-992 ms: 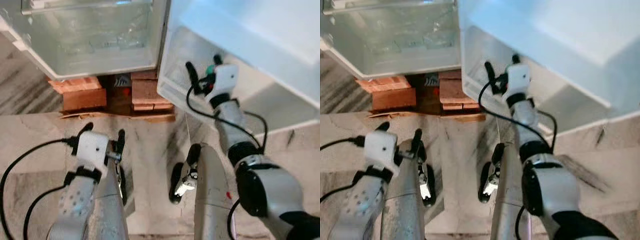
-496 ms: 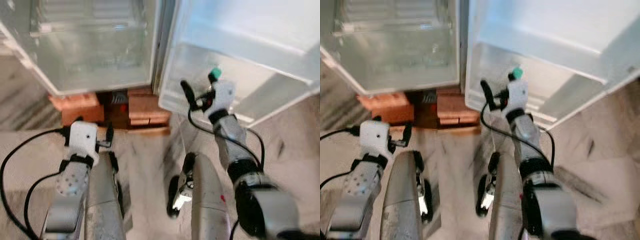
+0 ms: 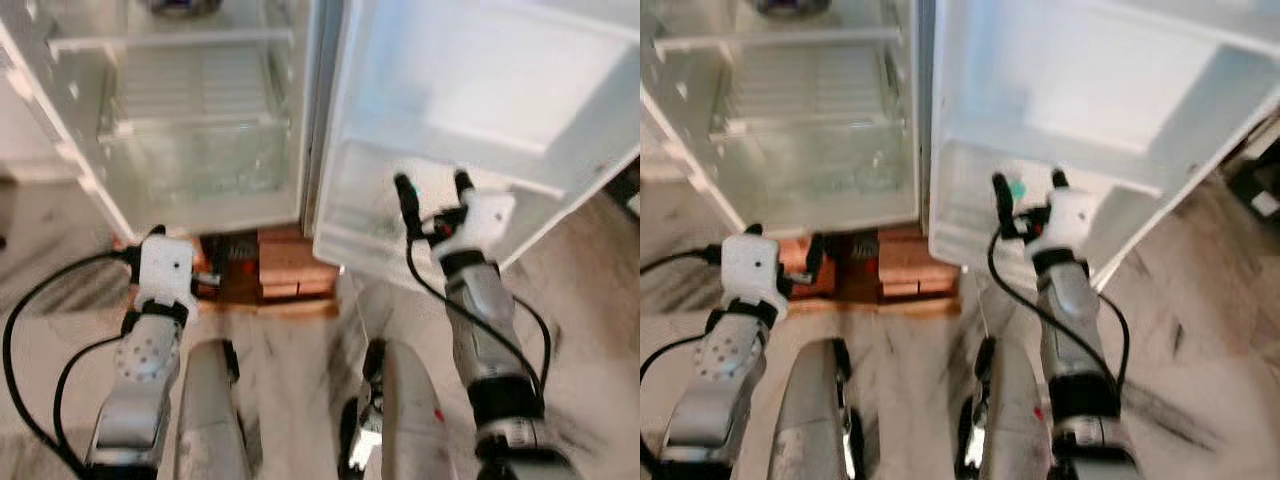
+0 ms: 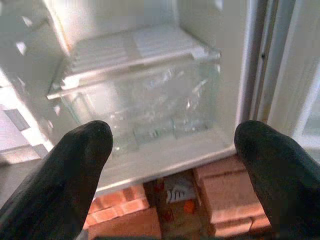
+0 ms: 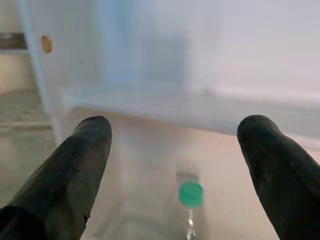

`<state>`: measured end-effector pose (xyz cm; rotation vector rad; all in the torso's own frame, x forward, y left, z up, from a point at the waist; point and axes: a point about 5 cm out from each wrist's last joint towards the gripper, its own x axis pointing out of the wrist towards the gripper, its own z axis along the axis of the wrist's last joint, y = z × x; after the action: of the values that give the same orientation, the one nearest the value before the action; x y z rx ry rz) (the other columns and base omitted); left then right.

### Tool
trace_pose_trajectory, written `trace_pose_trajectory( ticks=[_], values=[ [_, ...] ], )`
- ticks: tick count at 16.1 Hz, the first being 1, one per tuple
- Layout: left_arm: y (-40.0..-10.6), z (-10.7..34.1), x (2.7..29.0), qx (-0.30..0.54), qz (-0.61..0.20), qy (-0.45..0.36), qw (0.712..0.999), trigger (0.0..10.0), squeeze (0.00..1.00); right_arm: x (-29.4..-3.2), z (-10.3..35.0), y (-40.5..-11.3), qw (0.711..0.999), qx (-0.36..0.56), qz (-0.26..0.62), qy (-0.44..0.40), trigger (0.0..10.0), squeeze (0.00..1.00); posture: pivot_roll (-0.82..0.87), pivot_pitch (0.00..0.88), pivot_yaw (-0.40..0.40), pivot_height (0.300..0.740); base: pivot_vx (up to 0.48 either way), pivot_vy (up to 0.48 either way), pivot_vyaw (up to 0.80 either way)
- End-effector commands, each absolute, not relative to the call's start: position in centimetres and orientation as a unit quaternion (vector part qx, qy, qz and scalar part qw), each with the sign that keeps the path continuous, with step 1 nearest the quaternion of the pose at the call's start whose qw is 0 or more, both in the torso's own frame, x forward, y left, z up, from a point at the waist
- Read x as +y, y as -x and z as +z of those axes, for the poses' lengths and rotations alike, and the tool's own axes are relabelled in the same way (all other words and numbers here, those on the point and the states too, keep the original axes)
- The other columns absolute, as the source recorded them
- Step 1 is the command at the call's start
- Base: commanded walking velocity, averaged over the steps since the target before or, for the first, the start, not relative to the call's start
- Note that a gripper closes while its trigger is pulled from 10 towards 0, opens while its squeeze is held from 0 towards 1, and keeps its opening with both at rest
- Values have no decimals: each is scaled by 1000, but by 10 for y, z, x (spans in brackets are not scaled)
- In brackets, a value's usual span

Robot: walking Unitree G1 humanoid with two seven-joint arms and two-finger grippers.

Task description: Restocking fridge

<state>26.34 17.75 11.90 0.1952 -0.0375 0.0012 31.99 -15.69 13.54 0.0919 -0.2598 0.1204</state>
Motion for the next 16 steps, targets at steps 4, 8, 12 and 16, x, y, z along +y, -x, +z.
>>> trace_pose_trajectory(
  ticks=[4,8,12,16],
  values=[
    [-250,102,169,3,-6,-65,998,10000,0,-153,118,-294,994,-90,55,-41,10000,0,162,31,-83,658,0,0,0],
    [-262,102,163,-1,-4,-53,999,10000,0,-159,114,-298,996,-64,21,-64,10000,0,161,12,-78,703,0,0,0],
    [-268,108,164,-16,-20,-54,998,10000,0,-161,113,-300,996,-59,9,-65,10000,0,153,26,-62,740,0,0,0],
    [-254,96,160,9,-15,-53,998,10000,0,-165,99,-287,996,-28,-12,-81,10000,0,154,39,-77,740,0,0,0]
  ],
)
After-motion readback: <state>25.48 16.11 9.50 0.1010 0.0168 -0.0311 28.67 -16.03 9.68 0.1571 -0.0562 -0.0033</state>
